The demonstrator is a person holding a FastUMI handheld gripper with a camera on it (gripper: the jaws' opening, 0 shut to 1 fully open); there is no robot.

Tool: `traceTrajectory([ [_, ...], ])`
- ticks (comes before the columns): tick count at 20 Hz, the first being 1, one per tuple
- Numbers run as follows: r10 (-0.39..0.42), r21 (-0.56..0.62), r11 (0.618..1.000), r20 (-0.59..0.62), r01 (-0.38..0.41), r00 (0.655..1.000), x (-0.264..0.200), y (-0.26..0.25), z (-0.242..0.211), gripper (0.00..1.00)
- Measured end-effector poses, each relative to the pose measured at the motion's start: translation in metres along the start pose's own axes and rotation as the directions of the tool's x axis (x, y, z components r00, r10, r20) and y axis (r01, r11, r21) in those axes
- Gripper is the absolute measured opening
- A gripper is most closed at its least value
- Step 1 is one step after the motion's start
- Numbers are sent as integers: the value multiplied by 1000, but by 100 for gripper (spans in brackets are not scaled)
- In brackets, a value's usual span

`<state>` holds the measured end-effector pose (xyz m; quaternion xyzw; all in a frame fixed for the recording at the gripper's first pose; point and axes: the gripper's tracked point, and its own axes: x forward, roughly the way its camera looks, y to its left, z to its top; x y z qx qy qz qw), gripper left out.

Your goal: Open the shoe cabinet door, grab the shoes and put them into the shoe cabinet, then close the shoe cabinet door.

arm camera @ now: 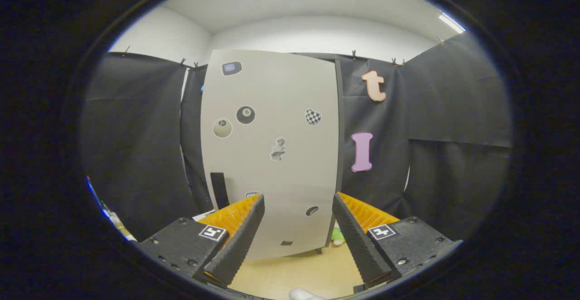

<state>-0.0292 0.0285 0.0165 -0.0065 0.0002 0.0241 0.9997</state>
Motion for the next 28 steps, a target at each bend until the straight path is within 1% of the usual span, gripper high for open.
traceTrajectory([
  [6,-46,9,999,15,46,999,-21,-13,27,99],
  [11,-83,-15,996,21,84,996,-36,-23,27,99],
  [15,-91,1,996,12,91,996,-43,-25,24,99],
  [22,-104,-11,995,18,104,994,-51,-26,26,99],
  [28,-98,-12,995,8,98,995,-53,-21,22,98],
])
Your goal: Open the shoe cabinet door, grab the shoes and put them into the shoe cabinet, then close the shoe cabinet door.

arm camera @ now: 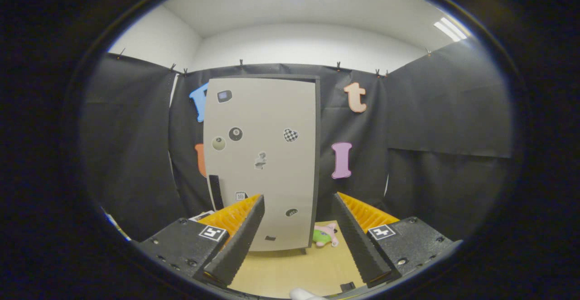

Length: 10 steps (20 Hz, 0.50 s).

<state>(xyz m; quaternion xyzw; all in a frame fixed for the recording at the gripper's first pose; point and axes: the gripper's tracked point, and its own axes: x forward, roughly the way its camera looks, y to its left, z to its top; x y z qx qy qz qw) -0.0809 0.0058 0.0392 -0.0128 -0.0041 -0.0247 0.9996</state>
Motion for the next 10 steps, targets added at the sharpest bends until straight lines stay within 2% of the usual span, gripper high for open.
traceTrajectory([
  [10,4,4,1000,4,-4,1000,-2,2,1,99],
])
